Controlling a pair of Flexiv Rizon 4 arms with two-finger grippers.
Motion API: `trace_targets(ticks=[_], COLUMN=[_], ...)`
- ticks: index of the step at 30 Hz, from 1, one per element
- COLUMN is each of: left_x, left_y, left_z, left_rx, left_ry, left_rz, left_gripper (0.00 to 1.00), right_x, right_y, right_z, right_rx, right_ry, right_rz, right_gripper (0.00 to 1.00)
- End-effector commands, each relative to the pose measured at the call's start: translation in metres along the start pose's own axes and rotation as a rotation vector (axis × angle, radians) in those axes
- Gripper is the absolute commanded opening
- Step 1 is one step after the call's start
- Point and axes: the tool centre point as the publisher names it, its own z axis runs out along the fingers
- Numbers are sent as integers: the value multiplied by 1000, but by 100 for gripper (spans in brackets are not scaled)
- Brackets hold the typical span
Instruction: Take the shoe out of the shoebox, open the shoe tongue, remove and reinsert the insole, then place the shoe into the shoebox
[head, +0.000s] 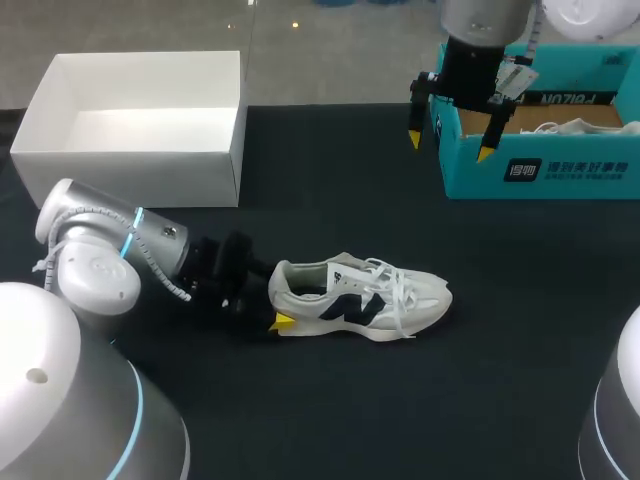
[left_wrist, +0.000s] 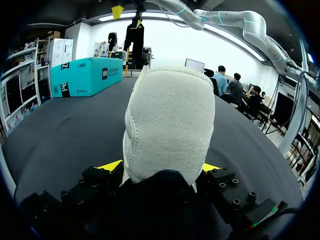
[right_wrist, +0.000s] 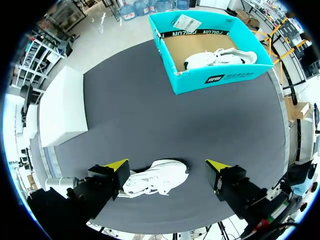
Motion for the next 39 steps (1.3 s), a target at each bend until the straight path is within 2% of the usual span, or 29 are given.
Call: trace_targets(ticks=[1,26,33,39], left_x=[2,2,2,2], left_y=[4,4,4,4], left_z=[1,1,1,1], left_rx=[-4,-4,-4,-4], left_ry=[-1,-1,-1,-1], left_rz=[-1,-1,-1,-1], left_gripper=[0,0,0,0], right_x=[1,1,16,39], right_y=[-3,-3,-31,-56], right_z=[7,7,23,27], right_rx=[7,7,49,25], right_ry=[-3,-3,-72,-94], right_rz=[-9,-9,-9,-46], right_gripper=[100,100,100,100])
